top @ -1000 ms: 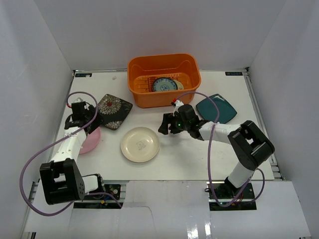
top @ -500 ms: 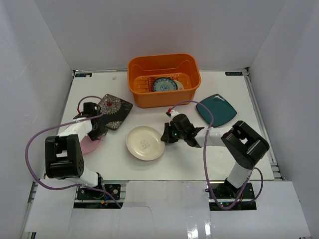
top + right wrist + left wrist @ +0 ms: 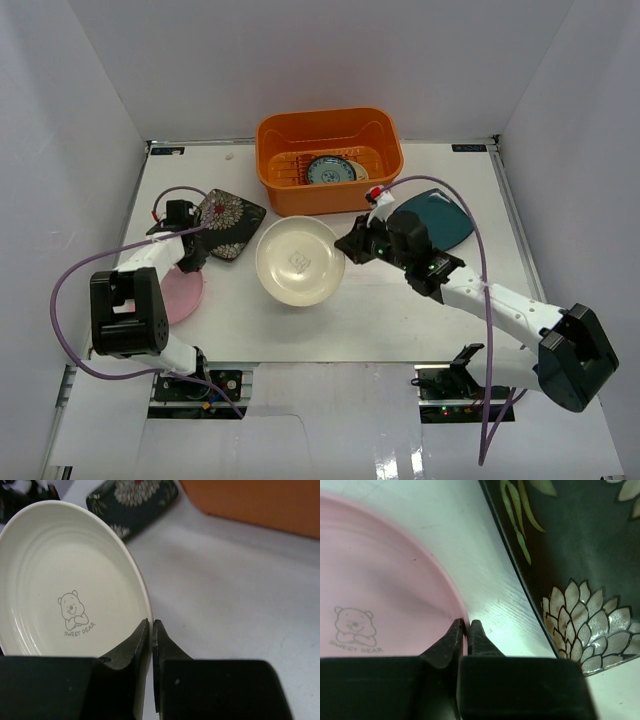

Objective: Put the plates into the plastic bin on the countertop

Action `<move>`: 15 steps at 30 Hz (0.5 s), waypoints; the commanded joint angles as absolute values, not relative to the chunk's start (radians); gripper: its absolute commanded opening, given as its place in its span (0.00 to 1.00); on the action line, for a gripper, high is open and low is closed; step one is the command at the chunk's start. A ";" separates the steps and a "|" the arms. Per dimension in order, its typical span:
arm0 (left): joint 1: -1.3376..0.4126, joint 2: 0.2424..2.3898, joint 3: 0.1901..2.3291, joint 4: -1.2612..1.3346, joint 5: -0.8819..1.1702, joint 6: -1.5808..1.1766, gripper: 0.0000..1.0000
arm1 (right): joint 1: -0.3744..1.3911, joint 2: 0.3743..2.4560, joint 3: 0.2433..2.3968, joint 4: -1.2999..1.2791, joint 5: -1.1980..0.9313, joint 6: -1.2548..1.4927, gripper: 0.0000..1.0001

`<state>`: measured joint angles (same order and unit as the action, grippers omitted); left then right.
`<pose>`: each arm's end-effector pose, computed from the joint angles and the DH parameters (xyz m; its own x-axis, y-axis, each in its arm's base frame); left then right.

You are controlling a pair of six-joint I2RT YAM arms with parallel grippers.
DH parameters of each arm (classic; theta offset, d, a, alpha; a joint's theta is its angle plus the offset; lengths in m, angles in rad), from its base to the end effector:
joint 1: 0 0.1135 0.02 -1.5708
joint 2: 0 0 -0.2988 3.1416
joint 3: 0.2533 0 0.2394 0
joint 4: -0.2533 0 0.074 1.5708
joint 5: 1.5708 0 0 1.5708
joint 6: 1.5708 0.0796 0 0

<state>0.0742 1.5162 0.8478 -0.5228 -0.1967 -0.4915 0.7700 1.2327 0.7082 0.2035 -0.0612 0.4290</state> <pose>0.2772 0.0362 0.1741 -0.7482 -0.5197 -0.4124 -0.5649 0.8250 -0.0148 0.2099 0.2104 0.2828 -0.5123 0.0815 -0.8549 -0.5755 0.7063 0.4123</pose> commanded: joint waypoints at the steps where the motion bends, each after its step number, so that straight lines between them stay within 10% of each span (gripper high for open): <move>1: 0.069 1.531 0.839 -0.540 -0.163 -0.495 0.06 | 0.713 1.178 0.816 0.196 -0.092 0.397 0.08; 15: -0.024 1.158 0.874 -0.597 -0.002 -0.508 0.00 | 0.353 1.676 1.497 0.071 -0.014 0.384 0.08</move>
<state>0.0174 1.2610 0.8291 -0.5877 -0.1234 -0.4782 0.3584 1.5665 1.3781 0.1101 -0.0834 0.4046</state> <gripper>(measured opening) 0.025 0.087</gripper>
